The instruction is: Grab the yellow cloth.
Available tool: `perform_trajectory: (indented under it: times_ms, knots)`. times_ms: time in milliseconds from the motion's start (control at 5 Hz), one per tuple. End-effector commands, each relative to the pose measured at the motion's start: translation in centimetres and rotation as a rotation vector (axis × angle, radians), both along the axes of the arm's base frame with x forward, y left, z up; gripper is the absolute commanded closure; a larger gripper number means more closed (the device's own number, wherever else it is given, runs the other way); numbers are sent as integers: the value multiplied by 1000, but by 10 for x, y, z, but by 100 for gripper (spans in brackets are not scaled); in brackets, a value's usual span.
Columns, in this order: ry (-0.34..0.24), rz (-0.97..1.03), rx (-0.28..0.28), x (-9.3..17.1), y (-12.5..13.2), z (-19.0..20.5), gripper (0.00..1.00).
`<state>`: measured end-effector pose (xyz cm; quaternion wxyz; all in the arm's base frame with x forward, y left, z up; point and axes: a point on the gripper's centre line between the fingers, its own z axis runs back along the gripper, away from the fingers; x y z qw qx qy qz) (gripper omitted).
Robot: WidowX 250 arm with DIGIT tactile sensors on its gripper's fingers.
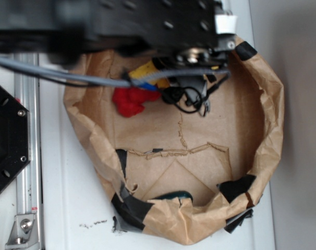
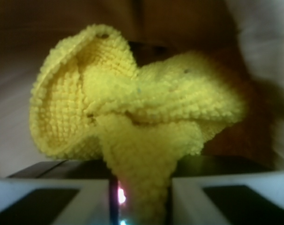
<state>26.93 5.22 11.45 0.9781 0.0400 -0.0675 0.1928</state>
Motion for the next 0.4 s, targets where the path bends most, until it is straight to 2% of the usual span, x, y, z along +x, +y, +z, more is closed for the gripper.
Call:
perform_trajectory:
  times_ms: [0, 200]
  knots:
    - [-43, -511, -60, -7, -25, 71, 100]
    - [-25, -682, -31, -5, -24, 65, 100]
